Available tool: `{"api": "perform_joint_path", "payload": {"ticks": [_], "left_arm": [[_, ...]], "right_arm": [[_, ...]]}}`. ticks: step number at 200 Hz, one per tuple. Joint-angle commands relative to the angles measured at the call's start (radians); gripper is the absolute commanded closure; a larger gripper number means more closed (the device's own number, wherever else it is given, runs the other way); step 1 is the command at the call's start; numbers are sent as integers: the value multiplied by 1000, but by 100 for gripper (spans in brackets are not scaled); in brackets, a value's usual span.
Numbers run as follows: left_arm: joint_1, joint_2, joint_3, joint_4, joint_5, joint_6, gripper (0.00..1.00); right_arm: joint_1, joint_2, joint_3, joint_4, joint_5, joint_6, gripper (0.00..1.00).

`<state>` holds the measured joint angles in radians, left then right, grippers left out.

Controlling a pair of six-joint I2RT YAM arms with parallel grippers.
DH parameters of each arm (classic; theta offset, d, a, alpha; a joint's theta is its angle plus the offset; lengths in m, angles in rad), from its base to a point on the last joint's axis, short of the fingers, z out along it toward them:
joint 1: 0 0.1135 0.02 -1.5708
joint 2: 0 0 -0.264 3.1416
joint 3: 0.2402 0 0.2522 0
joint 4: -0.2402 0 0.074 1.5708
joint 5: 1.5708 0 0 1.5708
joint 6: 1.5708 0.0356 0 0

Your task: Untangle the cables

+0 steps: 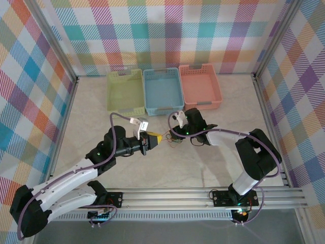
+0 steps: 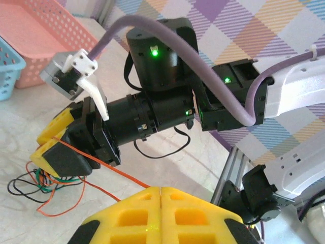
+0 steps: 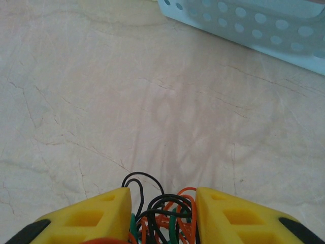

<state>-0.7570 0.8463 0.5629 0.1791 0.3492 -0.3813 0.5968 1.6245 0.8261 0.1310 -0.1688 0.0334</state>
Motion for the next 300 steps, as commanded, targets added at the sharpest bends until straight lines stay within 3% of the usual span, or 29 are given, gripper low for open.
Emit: {"api": "perform_joint_path", "payload": {"ticks": [1, 152, 202, 300], "left_arm": [[-19, -75, 4, 71, -10, 28, 100], [-18, -237, -35, -54, -370, 44, 100], [-18, -296, -50, -114, -565, 21, 100], [-18, -358, -70, -189, -830, -33, 100]], "right_arm": [[-24, 28, 14, -50, 57, 17, 61], [-35, 33, 22, -73, 89, 33, 59], [-37, 27, 15, -76, 131, 45, 58], [-46, -2, -10, -68, 217, 66, 52]]}}
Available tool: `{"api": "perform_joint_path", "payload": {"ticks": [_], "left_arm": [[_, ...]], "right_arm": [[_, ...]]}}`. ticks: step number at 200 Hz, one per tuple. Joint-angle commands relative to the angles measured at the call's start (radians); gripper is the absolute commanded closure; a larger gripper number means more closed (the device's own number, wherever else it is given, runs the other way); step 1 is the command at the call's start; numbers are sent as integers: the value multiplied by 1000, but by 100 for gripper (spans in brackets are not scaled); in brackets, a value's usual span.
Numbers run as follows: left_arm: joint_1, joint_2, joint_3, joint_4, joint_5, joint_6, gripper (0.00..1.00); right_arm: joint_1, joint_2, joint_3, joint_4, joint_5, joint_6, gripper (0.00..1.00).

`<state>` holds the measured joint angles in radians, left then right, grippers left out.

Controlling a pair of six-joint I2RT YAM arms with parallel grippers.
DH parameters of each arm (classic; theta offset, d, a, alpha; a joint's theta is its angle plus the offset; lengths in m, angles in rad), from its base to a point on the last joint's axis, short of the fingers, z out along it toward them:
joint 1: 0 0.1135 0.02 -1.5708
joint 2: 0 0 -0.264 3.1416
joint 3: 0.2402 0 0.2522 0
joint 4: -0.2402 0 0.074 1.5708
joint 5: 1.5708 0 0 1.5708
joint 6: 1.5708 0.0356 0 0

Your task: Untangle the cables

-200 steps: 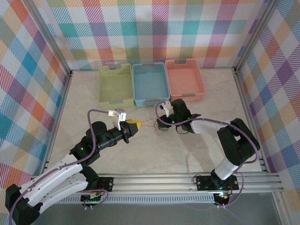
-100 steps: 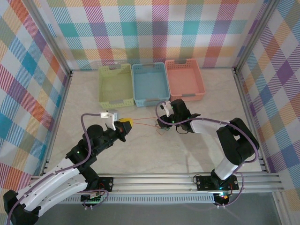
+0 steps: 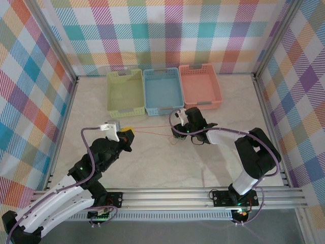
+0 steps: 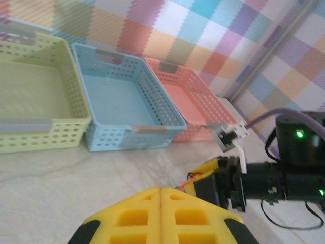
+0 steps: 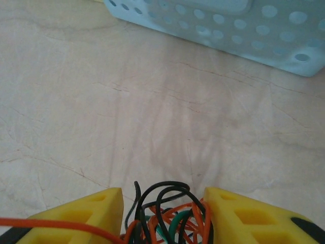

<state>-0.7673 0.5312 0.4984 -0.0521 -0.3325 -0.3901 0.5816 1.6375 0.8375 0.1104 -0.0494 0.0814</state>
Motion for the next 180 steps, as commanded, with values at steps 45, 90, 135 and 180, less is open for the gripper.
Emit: {"api": "perform_joint_path", "payload": {"ticks": [45, 90, 135, 180], "left_arm": [[-9, -46, -9, 46, -154, -26, 100], [-8, -50, -12, 47, -159, -30, 100], [-9, 42, 6, 101, 37, 26, 100], [-8, 354, 145, 50, 226, 31, 76]], "right_arm": [[-35, -31, -35, -48, 165, 35, 50], [-40, -50, -55, -28, 222, 61, 47], [-40, -53, -53, -15, 147, 42, 48], [-40, -62, -61, 4, 120, 35, 49]]}}
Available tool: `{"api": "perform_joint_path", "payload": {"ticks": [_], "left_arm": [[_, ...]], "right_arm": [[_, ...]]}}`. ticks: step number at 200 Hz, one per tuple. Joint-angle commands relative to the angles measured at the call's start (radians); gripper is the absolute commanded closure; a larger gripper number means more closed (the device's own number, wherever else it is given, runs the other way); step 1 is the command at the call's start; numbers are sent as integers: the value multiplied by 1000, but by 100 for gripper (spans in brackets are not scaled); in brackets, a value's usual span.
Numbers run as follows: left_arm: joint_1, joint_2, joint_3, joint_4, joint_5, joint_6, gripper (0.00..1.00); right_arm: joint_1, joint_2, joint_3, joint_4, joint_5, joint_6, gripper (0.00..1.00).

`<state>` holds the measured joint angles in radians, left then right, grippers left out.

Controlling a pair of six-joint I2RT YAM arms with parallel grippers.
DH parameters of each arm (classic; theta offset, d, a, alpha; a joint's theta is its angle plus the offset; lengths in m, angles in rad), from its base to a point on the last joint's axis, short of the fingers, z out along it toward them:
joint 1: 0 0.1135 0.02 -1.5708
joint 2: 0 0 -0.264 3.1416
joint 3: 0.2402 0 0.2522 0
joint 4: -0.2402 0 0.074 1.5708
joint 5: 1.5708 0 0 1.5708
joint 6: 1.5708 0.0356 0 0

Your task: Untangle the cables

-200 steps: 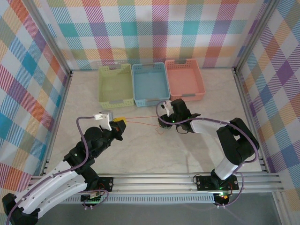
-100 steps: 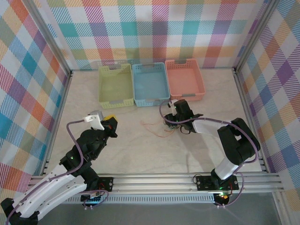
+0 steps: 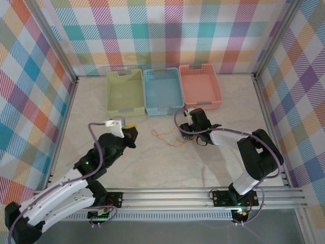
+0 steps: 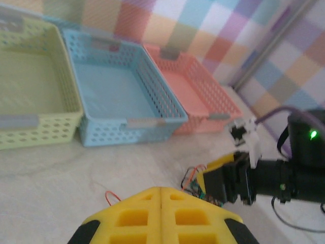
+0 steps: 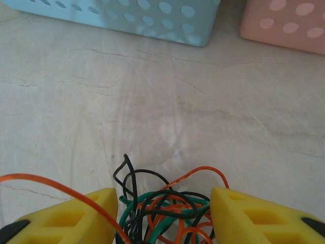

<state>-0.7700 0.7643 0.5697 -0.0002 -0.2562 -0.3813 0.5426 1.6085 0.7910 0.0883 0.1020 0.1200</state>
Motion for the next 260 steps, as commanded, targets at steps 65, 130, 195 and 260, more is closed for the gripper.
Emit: {"api": "perform_joint_path", "payload": {"ticks": [65, 130, 195, 260], "left_arm": [[53, 646, 423, -212, 434, -12, 37], [145, 958, 622, -260, 623, -33, 38], [164, 1127, 741, -270, 703, 12, 39], [178, 1190, 803, -379, 681, 9, 40]], "right_arm": [[-1, -39, -22, 36, -33, -2, 49], [-1, -41, -27, 43, -38, 0, 50], [-3, -33, -20, 34, -30, 7, 51], [-5, -30, -17, 30, -29, 11, 51]]}}
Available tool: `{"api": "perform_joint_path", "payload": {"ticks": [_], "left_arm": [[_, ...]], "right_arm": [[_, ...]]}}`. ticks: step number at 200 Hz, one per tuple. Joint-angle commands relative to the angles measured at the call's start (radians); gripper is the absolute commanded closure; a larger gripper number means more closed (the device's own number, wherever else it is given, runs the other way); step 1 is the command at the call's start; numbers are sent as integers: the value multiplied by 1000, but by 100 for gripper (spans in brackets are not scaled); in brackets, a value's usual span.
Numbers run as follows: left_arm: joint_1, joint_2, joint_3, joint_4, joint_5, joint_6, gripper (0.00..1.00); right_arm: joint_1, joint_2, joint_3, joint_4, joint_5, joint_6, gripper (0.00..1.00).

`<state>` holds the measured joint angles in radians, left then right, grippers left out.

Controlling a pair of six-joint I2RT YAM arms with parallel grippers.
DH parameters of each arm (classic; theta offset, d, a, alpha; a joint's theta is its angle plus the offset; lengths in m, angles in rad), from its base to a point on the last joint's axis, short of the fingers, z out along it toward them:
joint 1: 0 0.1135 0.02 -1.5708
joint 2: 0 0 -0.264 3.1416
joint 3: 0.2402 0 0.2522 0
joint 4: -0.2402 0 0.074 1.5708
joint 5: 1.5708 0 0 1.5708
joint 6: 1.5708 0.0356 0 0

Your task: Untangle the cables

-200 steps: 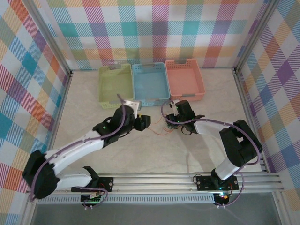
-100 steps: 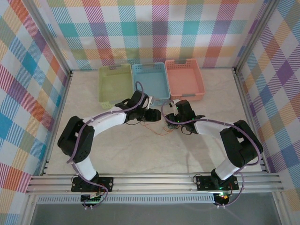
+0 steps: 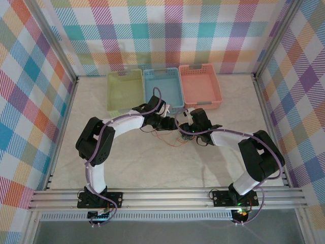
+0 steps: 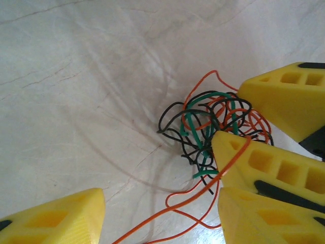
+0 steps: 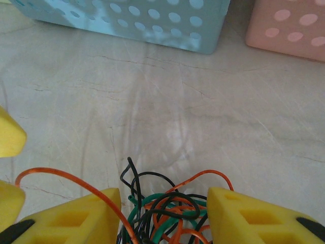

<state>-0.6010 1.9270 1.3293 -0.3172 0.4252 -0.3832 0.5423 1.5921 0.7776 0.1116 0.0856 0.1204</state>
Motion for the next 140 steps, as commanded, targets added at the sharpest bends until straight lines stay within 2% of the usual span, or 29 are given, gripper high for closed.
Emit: {"api": "perform_joint_path", "payload": {"ticks": [1, 40, 82, 140], "left_arm": [[9, 29, 44, -60, 1, 10, 40], [9, 67, 57, -72, 51, -9, 40], [10, 79, 33, -32, 113, -27, 45], [10, 87, 15, 14, 181, -45, 71]], "right_arm": [[-3, -14, -4, 7, -13, 11, 51], [-5, -12, -3, 7, -14, 11, 51], [-5, -11, -2, 5, -18, 11, 52], [-6, -7, 1, 2, -20, 12, 52]]}}
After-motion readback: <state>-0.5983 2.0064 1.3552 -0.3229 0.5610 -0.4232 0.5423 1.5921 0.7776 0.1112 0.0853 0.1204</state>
